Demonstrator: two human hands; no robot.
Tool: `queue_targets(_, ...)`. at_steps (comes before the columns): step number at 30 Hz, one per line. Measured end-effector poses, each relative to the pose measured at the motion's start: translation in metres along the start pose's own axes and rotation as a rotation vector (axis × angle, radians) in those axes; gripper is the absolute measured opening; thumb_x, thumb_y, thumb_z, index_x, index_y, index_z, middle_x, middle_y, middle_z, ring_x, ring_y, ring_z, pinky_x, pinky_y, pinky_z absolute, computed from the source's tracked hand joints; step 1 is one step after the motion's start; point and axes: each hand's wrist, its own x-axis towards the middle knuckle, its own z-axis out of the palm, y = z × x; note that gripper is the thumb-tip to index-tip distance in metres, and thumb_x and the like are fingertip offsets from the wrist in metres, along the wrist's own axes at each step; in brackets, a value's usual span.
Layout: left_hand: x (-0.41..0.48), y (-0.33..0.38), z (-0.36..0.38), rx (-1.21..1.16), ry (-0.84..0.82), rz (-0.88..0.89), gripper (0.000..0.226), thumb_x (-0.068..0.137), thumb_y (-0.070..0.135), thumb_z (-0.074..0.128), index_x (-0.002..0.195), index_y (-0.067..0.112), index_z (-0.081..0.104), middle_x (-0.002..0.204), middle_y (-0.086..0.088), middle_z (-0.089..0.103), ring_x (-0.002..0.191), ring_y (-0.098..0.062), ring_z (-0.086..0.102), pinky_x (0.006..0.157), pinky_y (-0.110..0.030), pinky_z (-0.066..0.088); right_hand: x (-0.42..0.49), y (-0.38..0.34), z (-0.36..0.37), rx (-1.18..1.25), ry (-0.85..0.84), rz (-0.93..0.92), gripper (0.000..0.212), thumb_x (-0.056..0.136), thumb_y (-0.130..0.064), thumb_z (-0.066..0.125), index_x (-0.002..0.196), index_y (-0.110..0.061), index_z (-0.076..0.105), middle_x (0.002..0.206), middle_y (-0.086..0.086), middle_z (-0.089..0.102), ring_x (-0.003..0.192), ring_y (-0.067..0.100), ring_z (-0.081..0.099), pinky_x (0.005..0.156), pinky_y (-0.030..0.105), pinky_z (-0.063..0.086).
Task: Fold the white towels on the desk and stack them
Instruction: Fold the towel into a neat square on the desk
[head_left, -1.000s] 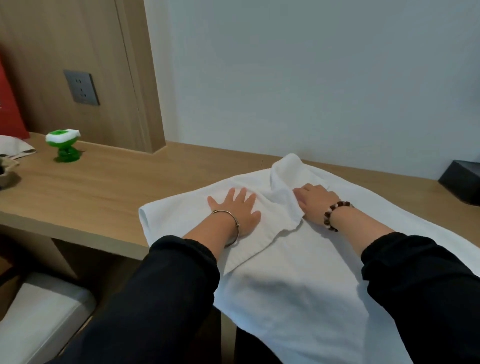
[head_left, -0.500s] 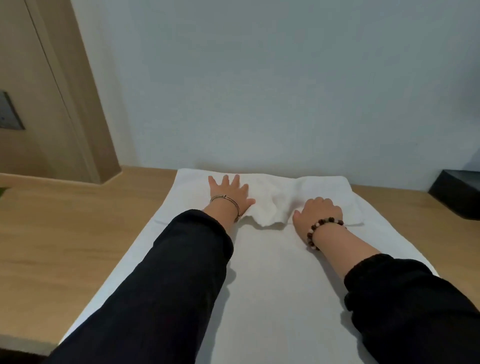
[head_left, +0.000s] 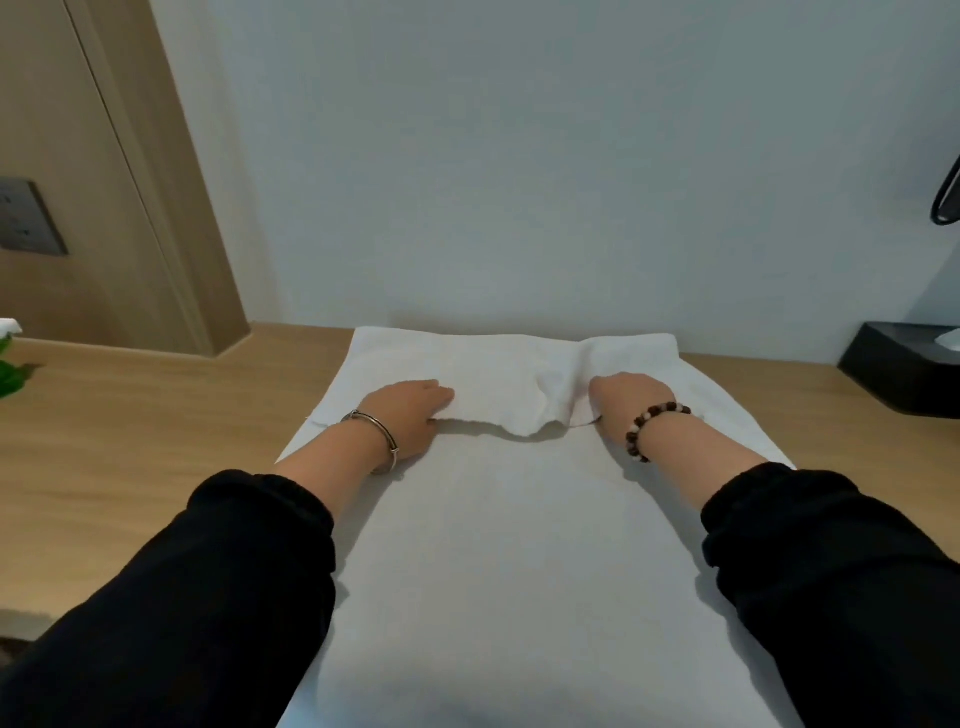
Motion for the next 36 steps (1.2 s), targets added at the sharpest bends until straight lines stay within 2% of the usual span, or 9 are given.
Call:
queue_targets(4,-0.007,-0.008,-0.014,-0.019,0.107,-0.217,0.06,0.084,0.006,0.046,0.138,0.033,0.041,0.134,-0.003,0.053,0.118,-0.028,0.052,0.093,-0.034,0.043,-0.005,-0.001,-0.001,-0.086,0.085,0.125,0.018,0.091,-0.011,0.043,0.101,-0.018,0.057,0.106,0.003,0.06,0.101,0.022,0.052,0.089,0.033,0.037)
queue_targets(7,-0.015,-0.006,-0.038,-0.064,0.407,-0.186,0.06,0.083,-0.004,0.041,0.129,0.031,0.053,0.126,0.0,0.059,0.111,-0.026,0.057,0.083,-0.034,0.044,-0.014,0.002,-0.023,-0.082,0.262,0.154,0.026,0.09,-0.008,0.041,0.103,-0.02,0.059,0.102,0.0,0.062,0.105,0.022,0.054,0.107,0.041,0.026)
queue_targets(13,-0.067,0.0,-0.057,-0.051,0.599,0.019,0.058,0.073,-0.016,0.041,0.116,0.016,0.064,0.119,-0.005,0.064,0.103,-0.029,0.061,0.077,-0.04,0.05,-0.062,0.011,-0.057,-0.128,0.488,0.121,0.028,0.085,0.002,0.042,0.095,-0.015,0.062,0.092,0.003,0.062,0.098,0.026,0.055,0.113,0.047,0.012)
queue_targets(16,-0.101,0.004,-0.054,-0.059,0.601,0.032,0.06,0.072,-0.017,0.042,0.117,0.016,0.064,0.125,-0.002,0.062,0.108,-0.029,0.06,0.08,-0.041,0.051,-0.096,0.015,-0.059,-0.104,0.596,0.133,0.026,0.078,0.009,0.044,0.082,-0.007,0.063,0.079,0.009,0.061,0.087,0.03,0.055,0.108,0.048,0.018)
queue_targets(18,-0.125,0.007,-0.045,-0.007,0.567,0.059,0.06,0.073,-0.017,0.042,0.118,0.017,0.064,0.125,-0.004,0.062,0.108,-0.029,0.06,0.078,-0.042,0.051,-0.122,0.014,-0.055,-0.11,0.58,0.137,0.023,0.075,0.008,0.045,0.078,-0.007,0.062,0.077,0.009,0.061,0.082,0.03,0.056,0.1,0.044,0.028)
queue_targets(21,-0.154,0.018,-0.024,0.035,0.291,-0.017,0.054,0.085,-0.001,0.041,0.128,0.029,0.055,0.129,0.0,0.058,0.112,-0.026,0.057,0.085,-0.035,0.048,-0.155,0.003,-0.036,-0.179,0.255,0.105,0.018,0.086,-0.004,0.041,0.08,-0.018,0.051,0.093,0.002,0.065,0.09,0.024,0.059,0.081,0.034,0.037)
queue_targets(25,-0.174,0.028,0.004,0.054,-0.078,-0.064,0.051,0.097,0.046,0.031,0.146,0.035,0.022,0.155,0.004,0.024,0.14,-0.019,0.024,0.11,-0.046,0.028,-0.183,-0.002,0.006,0.054,0.058,0.046,0.024,0.092,-0.015,0.04,0.115,-0.017,0.044,0.112,0.004,0.051,0.101,0.024,0.051,0.068,0.033,0.038)
queue_targets(30,-0.182,0.031,0.019,0.032,-0.068,-0.155,0.058,0.093,0.064,0.016,0.147,0.046,0.006,0.158,0.013,-0.002,0.146,-0.014,-0.003,0.111,-0.058,0.004,-0.187,0.009,0.02,0.209,-0.02,0.031,0.041,0.096,-0.029,0.029,0.136,-0.022,0.034,0.131,0.001,0.041,0.12,0.022,0.038,0.09,0.04,0.039)
queue_targets(36,-0.158,0.02,-0.014,-0.202,-0.225,-0.23,0.056,0.099,0.053,0.015,0.148,0.028,0.027,0.156,-0.002,0.023,0.141,-0.023,0.023,0.112,-0.047,0.016,-0.182,-0.005,0.016,0.18,-0.031,-0.017,0.05,0.096,-0.037,0.025,0.145,-0.027,0.026,0.15,-0.004,0.028,0.134,0.022,0.029,0.098,0.042,0.037)
